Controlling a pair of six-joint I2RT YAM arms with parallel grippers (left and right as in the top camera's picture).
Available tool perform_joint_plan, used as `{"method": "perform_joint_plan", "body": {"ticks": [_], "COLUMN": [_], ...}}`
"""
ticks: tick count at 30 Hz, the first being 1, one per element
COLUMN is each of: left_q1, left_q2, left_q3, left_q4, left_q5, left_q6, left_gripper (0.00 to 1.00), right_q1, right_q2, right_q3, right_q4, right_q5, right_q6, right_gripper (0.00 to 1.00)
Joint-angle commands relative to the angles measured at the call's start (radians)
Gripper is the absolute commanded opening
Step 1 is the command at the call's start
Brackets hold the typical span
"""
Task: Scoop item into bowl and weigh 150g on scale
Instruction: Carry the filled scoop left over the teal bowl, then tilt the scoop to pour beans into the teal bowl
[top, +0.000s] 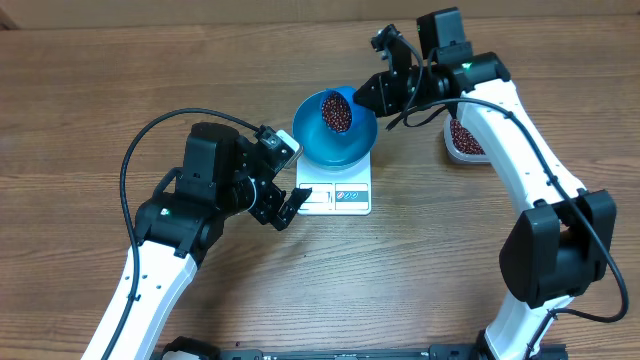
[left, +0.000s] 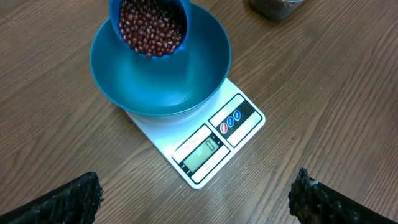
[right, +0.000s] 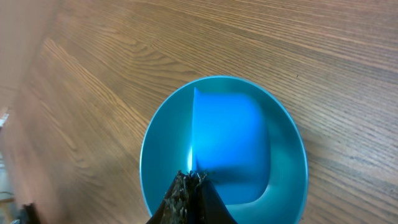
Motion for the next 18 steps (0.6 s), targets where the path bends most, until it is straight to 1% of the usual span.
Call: {"method": "perform_joint_plan", "body": {"ticks": [1, 3, 8, 18], "left_q1": [0.005, 0.005, 0.005, 0.005], "left_q2": [0.002, 0.002, 0.002, 0.002], "left_q3": [0.026, 0.026, 0.026, 0.026], "left_q4": [0.001, 0.001, 0.001, 0.001], "left_q5": [0.015, 0.015, 0.015, 0.015], "left_q6": [-0.014, -0.014, -0.014, -0.014], "left_gripper": [1.00, 0.99, 0.99, 1.00], "right_q1": [0.034, 0.052, 0.076, 0.084], "right_q2": [-0.001, -0.001, -0.001, -0.008], "right_q3": [0.034, 0.034, 0.034, 0.035], "right_q4": [0.013, 0.010, 0.010, 0.010], "right_q5": [0.081, 0.120, 0.197, 0.257], "right_q6": [-0.031, -0.055, -0.056, -0.081], "right_gripper": [0.04, 0.04, 0.04, 0.04]}}
